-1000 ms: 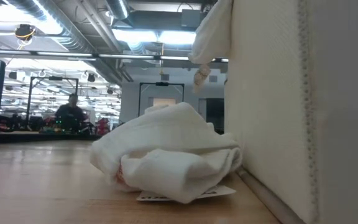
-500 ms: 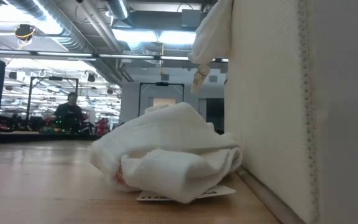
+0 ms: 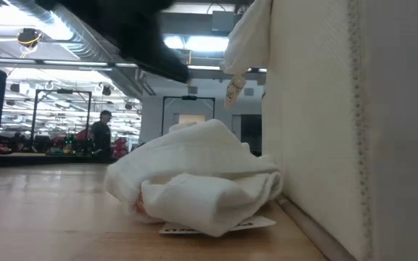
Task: Sort clothes
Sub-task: Put the white dress into the bottom laundry organizer
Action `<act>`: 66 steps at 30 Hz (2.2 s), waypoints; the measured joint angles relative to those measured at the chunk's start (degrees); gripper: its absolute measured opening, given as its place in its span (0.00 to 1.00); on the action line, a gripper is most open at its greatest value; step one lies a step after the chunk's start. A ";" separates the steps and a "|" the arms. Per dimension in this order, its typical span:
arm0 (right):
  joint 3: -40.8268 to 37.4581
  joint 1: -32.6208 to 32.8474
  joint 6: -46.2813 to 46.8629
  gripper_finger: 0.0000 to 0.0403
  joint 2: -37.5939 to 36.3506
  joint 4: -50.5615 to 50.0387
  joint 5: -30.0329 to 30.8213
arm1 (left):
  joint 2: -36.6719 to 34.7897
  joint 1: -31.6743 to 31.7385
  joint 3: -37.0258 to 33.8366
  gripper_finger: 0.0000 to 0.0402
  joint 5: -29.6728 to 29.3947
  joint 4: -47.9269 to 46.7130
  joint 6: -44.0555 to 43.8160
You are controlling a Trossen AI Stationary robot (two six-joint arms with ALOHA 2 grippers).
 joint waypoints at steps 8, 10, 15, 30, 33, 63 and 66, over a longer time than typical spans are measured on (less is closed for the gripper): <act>0.00 5.37 1.95 0.63 -0.02 -0.03 -0.54 | 13.22 6.02 4.54 0.40 6.33 18.15 10.35; 0.00 7.26 3.20 0.63 -0.02 -0.24 -0.56 | 13.90 6.33 6.21 0.40 6.31 19.13 12.41; 0.00 12.83 6.50 0.63 -0.02 -0.48 -0.38 | 11.17 5.71 12.82 0.40 10.02 19.91 17.65; 0.00 23.88 13.06 0.63 -0.04 -1.97 8.19 | 23.70 4.86 26.99 0.40 25.83 17.79 12.73; 0.00 23.67 13.08 0.63 -0.04 -2.36 9.54 | 25.29 3.69 29.93 0.40 26.60 15.28 12.83; -34.20 14.89 26.12 0.63 -0.14 14.17 -12.80 | 10.11 -4.90 33.40 0.40 12.43 -26.17 7.70; -38.06 15.20 27.80 0.63 -0.13 17.21 -14.19 | 10.08 -5.61 31.57 0.40 10.06 -25.73 6.34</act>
